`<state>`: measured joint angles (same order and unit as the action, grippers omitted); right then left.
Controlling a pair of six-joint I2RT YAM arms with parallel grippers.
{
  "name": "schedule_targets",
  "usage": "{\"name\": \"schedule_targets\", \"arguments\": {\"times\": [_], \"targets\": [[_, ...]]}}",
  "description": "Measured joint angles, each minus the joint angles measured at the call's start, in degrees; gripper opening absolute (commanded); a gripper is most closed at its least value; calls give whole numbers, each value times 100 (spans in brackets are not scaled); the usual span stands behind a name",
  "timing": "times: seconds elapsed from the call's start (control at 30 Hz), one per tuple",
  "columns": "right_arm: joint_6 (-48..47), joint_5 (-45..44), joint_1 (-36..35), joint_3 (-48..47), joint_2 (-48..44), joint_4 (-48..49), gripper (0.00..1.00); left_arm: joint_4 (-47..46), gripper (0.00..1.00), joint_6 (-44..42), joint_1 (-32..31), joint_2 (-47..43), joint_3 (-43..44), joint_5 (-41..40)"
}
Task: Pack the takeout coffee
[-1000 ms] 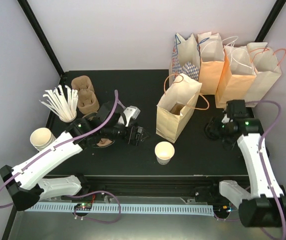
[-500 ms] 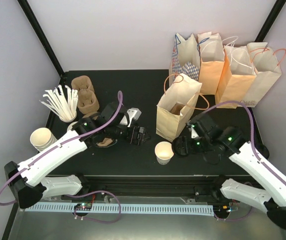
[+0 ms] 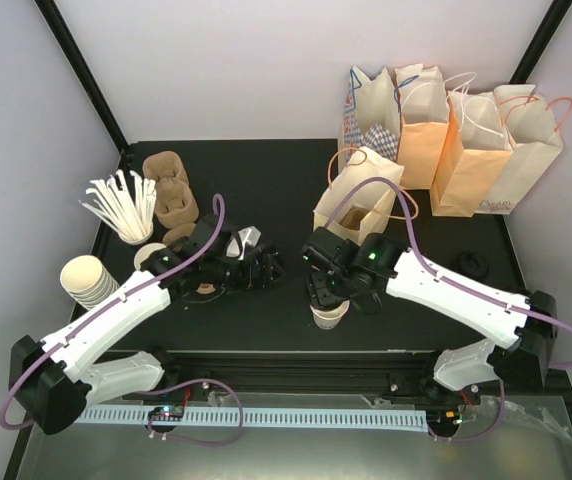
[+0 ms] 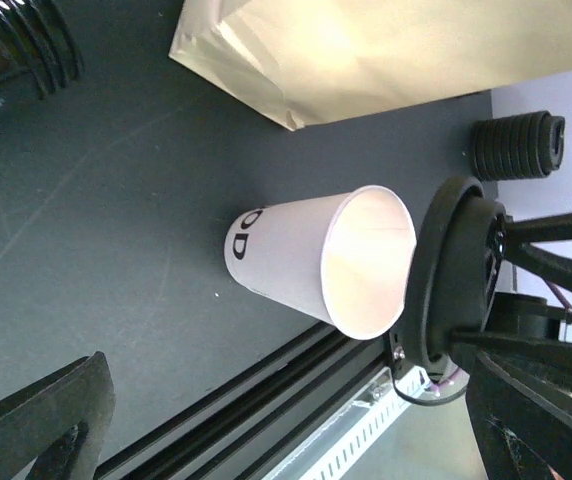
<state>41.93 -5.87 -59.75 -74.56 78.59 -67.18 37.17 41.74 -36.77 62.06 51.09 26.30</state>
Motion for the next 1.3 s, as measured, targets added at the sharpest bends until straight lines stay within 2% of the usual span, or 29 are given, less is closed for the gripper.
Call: {"name": "schedule_targets", "arguments": {"times": [0.3,0.63,0.9,1.3], "targets": [[-358,-203,11,-120,446,-361,69,-621,99,289,7,68,-304,498],[-597,105,256,101,599,-289,70,-1451,91,684,7,407,-761,1003],[-734,229,289,101,789,-120,70,-2061,81,1029,7,636,-1034,1329],[-793,227,299,55,800,-232,72,-2568,79,1296,7,999,-1279,1698]]}}
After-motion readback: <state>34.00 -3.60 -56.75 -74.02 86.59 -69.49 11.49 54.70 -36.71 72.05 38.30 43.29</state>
